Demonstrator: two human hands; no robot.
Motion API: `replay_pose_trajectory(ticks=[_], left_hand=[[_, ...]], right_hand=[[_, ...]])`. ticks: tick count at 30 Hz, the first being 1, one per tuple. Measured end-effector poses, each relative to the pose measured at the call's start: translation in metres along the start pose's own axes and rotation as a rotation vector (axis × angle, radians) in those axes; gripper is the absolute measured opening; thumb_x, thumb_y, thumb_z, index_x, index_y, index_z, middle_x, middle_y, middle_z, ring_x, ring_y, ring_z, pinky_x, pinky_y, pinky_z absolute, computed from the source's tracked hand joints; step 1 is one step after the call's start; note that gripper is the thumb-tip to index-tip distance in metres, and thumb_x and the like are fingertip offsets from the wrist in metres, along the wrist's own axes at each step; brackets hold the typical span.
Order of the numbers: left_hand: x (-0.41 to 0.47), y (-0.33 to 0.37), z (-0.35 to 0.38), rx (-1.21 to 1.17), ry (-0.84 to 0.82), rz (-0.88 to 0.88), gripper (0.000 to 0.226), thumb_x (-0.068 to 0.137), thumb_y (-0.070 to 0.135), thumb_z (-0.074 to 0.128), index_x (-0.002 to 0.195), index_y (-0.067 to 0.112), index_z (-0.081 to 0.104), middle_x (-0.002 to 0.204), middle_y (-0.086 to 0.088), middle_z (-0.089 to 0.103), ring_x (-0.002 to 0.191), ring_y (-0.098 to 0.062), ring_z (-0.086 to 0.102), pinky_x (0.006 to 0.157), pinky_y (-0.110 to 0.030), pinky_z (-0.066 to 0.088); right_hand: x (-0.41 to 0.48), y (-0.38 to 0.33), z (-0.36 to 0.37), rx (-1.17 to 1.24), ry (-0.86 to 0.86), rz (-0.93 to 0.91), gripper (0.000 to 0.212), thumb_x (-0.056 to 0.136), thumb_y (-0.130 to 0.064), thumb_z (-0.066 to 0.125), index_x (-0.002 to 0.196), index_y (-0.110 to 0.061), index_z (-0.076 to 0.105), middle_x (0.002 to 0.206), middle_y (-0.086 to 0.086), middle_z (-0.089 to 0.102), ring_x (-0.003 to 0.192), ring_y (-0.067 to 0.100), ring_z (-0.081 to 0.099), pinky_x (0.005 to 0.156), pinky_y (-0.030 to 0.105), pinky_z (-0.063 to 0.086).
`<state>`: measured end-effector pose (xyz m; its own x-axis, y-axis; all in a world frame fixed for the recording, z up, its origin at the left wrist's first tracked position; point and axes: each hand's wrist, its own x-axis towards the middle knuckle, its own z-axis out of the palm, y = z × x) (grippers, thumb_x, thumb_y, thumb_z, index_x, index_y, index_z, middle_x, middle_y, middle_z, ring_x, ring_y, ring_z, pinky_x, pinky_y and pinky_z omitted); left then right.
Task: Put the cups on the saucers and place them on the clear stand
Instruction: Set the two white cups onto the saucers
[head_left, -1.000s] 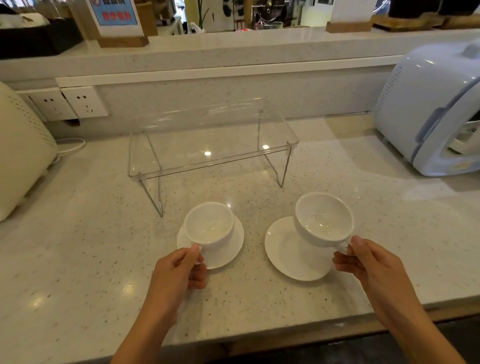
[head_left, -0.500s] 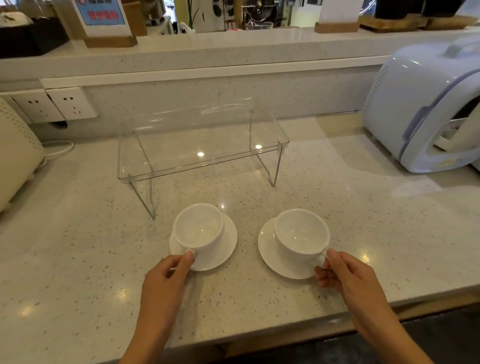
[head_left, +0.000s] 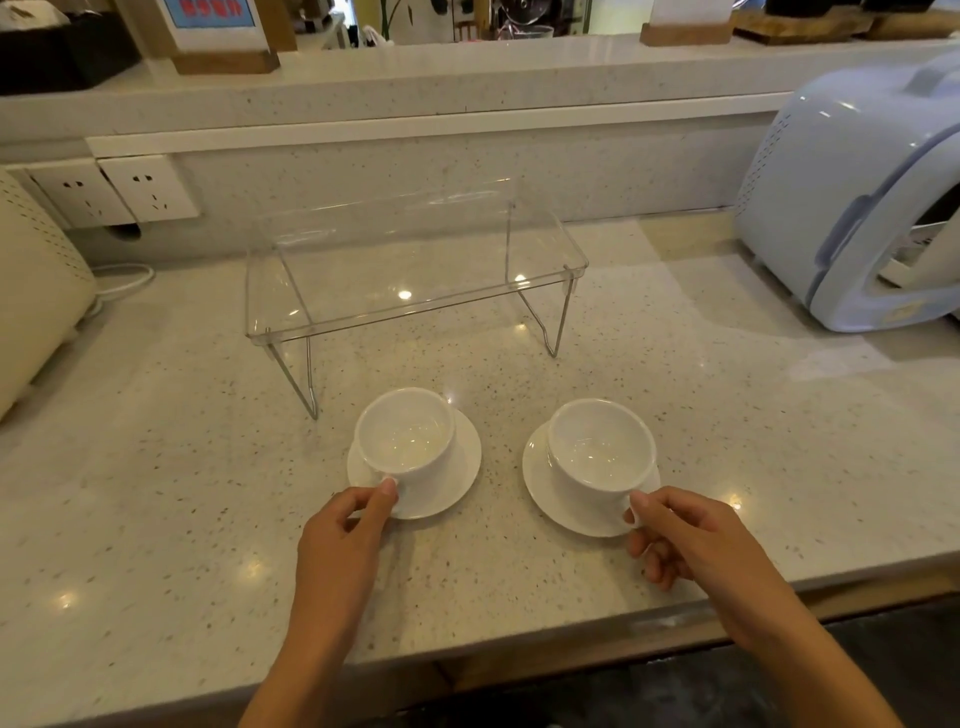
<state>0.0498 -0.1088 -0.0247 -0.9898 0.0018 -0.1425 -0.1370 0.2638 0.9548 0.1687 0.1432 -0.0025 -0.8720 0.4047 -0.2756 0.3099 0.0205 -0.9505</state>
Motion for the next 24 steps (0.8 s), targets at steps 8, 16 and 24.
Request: replay_pose_trajectory(ticks=[8,16,24], left_hand=[[-0.008,0.008,0.013,0.077,0.254,0.127,0.008,0.088,0.035,0.054,0.095,0.032,0.053,0.100,0.007,0.055,0.089,-0.015,0.053,0.076,-0.028,0.041],[-0.027,0.044,0.066,0.115,-0.226,0.293,0.014,0.084,0.043,0.055,0.095,0.046,0.047,0.098,0.020,0.056,0.090,0.001,0.055,0.070,-0.013,0.041],[-0.014,0.048,0.101,0.040,-0.432,-0.090,0.061,0.081,0.052,0.056,0.132,0.026,0.036,0.123,0.003,0.049,0.102,-0.014,0.052,0.086,-0.032,0.048]], right_hand=[[0.000,-0.003,-0.014,-0.028,0.023,-0.035,0.027,0.081,-0.034,0.056,0.084,-0.010,0.068,0.061,0.003,0.069,0.047,0.014,0.057,0.045,0.020,0.048],[0.013,-0.004,-0.025,-0.066,0.177,-0.072,0.019,0.087,-0.024,0.055,0.084,-0.010,0.068,0.068,0.007,0.069,0.057,0.016,0.061,0.051,0.025,0.050],[0.021,-0.002,-0.023,-0.030,0.273,-0.037,0.020,0.087,-0.036,0.054,0.100,-0.021,0.057,0.103,0.002,0.064,0.088,0.016,0.062,0.066,0.024,0.049]])
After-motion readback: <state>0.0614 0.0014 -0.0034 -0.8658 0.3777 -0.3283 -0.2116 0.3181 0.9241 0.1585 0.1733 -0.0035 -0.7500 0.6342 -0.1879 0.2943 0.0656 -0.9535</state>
